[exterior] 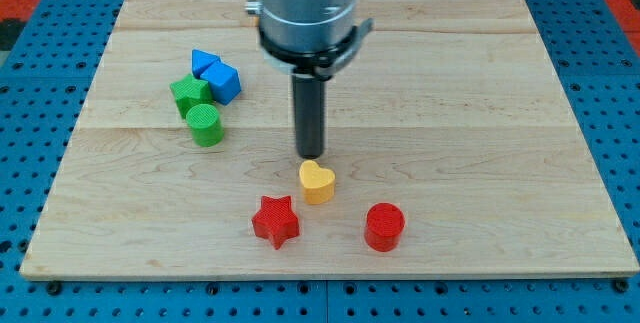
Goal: Push the red star below the yellow heart
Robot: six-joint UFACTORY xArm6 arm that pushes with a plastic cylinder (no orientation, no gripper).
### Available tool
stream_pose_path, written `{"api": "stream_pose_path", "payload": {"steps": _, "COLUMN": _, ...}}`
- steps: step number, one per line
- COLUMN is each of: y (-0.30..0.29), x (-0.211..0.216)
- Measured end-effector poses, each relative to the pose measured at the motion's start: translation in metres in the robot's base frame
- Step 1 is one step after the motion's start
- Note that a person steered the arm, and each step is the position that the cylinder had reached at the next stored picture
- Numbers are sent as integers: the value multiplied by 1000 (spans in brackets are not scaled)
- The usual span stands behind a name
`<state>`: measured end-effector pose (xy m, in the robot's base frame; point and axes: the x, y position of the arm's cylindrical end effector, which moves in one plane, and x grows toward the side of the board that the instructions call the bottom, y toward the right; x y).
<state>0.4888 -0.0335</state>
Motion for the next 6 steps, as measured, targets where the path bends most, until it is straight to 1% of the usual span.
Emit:
{"api": "stream_pose_path", "payload": {"steps": 1, "y": 16, "x": 52}}
{"api": "stream_pose_path", "payload": {"steps": 2, "y": 12, "x": 50}}
{"api": "stream_pose_path", "payload": {"steps": 3, "y": -101, "x": 46}}
{"api": "stream_pose_path", "payload": {"steps": 4, "y": -81, "x": 92}}
{"api": "stream_pose_path", "payload": {"steps": 5, "y": 5, "x": 93}}
{"api": "stream_pose_path", "payload": {"steps": 6, "y": 21, "x": 93}}
